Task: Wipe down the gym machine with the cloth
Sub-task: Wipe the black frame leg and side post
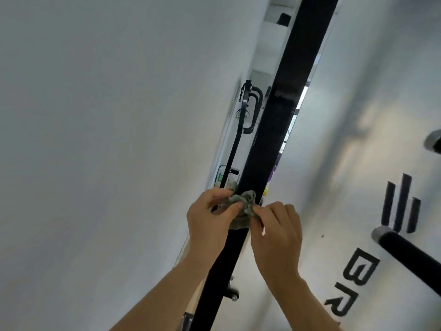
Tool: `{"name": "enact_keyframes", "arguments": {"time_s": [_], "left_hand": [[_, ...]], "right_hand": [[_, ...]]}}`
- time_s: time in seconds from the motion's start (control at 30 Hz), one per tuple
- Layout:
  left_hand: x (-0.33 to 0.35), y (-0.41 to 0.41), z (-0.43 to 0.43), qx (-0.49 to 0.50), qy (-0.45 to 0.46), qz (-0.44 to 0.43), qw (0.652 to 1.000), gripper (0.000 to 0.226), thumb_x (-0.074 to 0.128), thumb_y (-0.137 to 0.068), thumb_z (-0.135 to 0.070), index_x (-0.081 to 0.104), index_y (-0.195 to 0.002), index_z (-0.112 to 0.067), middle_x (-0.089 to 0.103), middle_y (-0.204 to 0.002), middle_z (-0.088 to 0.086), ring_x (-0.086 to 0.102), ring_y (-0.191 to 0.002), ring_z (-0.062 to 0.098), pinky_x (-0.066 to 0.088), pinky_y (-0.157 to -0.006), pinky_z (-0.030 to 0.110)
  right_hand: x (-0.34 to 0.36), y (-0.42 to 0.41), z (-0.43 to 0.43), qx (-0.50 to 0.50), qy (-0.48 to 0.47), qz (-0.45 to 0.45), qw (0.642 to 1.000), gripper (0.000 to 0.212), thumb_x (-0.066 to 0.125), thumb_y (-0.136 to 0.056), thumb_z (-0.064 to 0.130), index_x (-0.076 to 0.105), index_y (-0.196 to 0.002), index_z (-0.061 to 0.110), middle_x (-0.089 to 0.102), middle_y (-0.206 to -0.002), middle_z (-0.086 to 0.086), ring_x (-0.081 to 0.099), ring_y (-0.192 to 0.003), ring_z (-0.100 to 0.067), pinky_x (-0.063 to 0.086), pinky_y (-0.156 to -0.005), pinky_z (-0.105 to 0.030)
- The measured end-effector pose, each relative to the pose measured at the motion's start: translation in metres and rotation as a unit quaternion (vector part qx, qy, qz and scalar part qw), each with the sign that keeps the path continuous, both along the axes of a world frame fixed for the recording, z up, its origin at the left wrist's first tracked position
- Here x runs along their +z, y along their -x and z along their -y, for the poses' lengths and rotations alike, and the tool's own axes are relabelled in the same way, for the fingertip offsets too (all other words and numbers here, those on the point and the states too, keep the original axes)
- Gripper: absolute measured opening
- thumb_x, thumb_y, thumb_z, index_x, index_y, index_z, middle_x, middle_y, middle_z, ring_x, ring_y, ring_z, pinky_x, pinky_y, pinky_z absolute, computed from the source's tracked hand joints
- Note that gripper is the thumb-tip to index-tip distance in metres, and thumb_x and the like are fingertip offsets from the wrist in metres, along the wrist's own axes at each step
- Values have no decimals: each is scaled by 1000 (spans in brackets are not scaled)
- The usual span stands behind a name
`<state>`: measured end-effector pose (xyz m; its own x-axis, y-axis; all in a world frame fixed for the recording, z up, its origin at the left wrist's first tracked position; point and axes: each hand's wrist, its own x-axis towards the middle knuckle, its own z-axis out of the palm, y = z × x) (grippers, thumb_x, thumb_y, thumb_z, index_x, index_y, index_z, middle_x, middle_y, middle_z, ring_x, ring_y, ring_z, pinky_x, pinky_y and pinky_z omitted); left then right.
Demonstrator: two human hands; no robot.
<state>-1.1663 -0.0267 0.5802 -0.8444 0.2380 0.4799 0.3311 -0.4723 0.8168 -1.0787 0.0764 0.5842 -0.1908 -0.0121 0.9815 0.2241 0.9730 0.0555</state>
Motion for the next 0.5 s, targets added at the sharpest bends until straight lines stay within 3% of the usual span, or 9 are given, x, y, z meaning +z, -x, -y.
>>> {"name": "enact_keyframes", "arguments": {"time_s": [0.07,0.13,0.5], "left_hand": [[12,1,3,-6,18,5,1000,26,85,-78,-5,76,-98,-18,76,-95,-8,72,-94,7,58,-81,18],[18,3,10,-19,33,3,999,26,84,-79,-6,75,-98,-20,77,-94,-10,73,-93,6,59,-85,24],[81,1,21,-45,63,53,996,26,82,-80,1,78,-100,-14,78,-91,-4,74,-91,11,61,-87,35]], "right_hand": [[0,6,6,5,50,-11,999,5,75,-88,7,73,-84,3,64,-78,-6,51,-73,-22,47,-64,-32],[2,11,14,12,96,-28,995,10,82,-79,-2,74,-83,3,64,-78,-5,52,-74,-22,48,-63,-33],[67,4,17,1,111,40,993,10,82,-80,4,73,-85,6,64,-79,-4,53,-73,-22,48,-63,-36]]}}
